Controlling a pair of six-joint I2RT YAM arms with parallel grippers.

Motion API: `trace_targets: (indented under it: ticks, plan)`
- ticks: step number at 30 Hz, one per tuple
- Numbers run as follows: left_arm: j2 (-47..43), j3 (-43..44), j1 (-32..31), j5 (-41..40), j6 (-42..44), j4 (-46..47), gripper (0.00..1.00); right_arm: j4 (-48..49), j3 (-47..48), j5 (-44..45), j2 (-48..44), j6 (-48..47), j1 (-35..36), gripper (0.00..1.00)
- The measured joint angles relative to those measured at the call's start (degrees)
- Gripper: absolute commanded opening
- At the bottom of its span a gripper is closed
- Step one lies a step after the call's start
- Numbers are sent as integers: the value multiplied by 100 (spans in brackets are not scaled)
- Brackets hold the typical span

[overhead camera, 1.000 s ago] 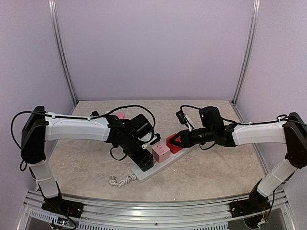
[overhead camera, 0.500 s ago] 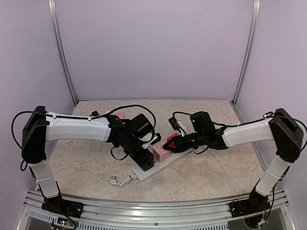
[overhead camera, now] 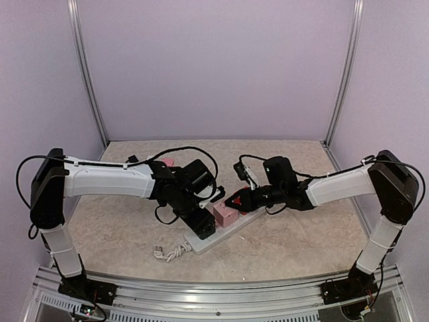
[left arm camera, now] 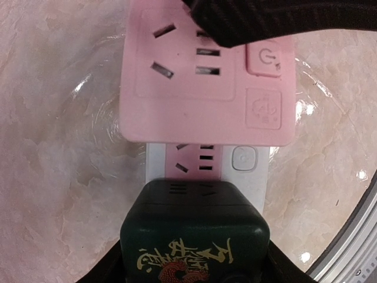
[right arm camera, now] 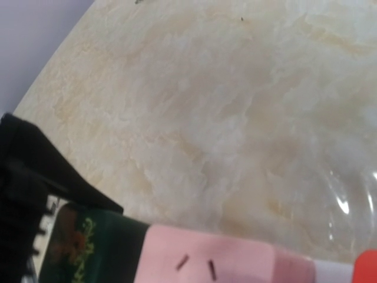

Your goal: Pull the plug off the socket

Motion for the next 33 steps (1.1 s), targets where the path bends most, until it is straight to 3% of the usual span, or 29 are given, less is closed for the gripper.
trace_targets:
  ticks: [7, 13, 21, 33]
  plan:
    - [-7, 0, -81, -234, 17, 31, 16, 407, -103, -9, 96, 46, 0, 12]
    - [-144, -168, 153, 271, -107, 240, 16, 479, -129, 15, 96, 46, 0, 11]
    - [-103, -63, -170, -251, -20, 118, 15, 546, -181, -31, 96, 46, 2, 11]
    - [-103, 195, -63, -48, -216, -136, 16, 560, -190, -7, 96, 44, 2, 10]
